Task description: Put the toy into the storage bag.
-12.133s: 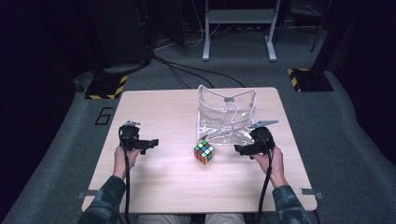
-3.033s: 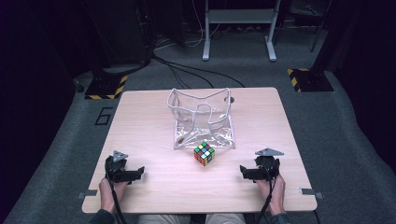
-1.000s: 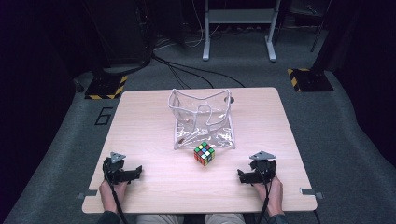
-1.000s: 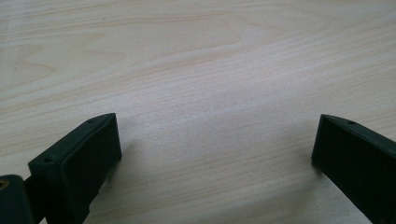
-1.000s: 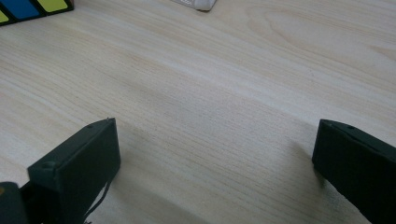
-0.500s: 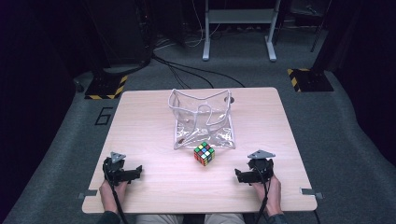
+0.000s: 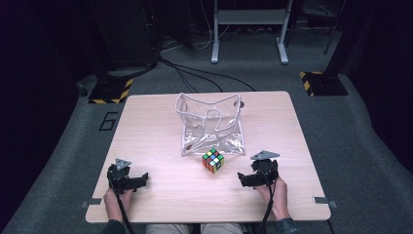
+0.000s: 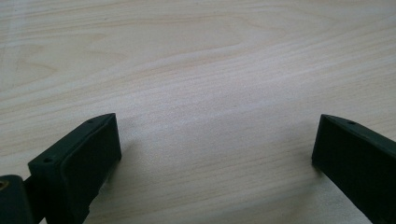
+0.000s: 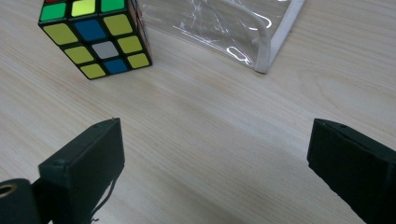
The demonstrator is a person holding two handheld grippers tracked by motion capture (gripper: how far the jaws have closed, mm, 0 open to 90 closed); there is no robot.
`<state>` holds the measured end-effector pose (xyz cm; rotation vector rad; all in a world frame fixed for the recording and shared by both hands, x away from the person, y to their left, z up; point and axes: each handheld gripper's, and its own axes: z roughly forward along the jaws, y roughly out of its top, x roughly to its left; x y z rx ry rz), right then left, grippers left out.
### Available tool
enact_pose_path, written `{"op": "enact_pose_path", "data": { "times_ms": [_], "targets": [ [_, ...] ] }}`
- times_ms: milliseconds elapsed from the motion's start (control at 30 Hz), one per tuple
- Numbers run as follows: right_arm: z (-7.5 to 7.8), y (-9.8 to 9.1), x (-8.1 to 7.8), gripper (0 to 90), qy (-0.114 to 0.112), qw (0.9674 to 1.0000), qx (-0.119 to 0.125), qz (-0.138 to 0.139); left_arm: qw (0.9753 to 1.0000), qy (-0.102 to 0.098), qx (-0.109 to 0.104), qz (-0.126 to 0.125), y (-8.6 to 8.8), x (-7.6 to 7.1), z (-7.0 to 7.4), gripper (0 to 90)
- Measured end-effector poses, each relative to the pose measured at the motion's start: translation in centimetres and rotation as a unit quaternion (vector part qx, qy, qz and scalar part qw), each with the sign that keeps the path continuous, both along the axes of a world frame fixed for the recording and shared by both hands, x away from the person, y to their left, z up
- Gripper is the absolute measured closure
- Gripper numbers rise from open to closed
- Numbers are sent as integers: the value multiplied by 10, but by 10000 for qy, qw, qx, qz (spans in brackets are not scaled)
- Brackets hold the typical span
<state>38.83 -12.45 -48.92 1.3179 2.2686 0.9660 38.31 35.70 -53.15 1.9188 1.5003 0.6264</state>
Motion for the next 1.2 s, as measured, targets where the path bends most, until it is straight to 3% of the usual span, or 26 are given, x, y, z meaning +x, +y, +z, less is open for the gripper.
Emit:
{"op": "enact_pose_path", "data": {
  "times_ms": [333, 700, 1000, 1200],
  "targets": [
    [10, 18, 7, 27, 91, 9996, 92, 264, 10000, 26, 4, 44, 1, 3, 0, 4],
    [17, 51, 19, 24, 157, 9975, -152, 676, 10000, 25, 0, -1, -1, 9, 0, 3],
    [17, 66, 22, 10, 210, 9964, -247, 778, 10000, 1, 3, -6, -2, 9, 0, 4],
    [18, 75, 28, 0, 340, 9961, -169, 801, 10000, -1, 2, -2, -2, 9, 0, 4]
  ]
}}
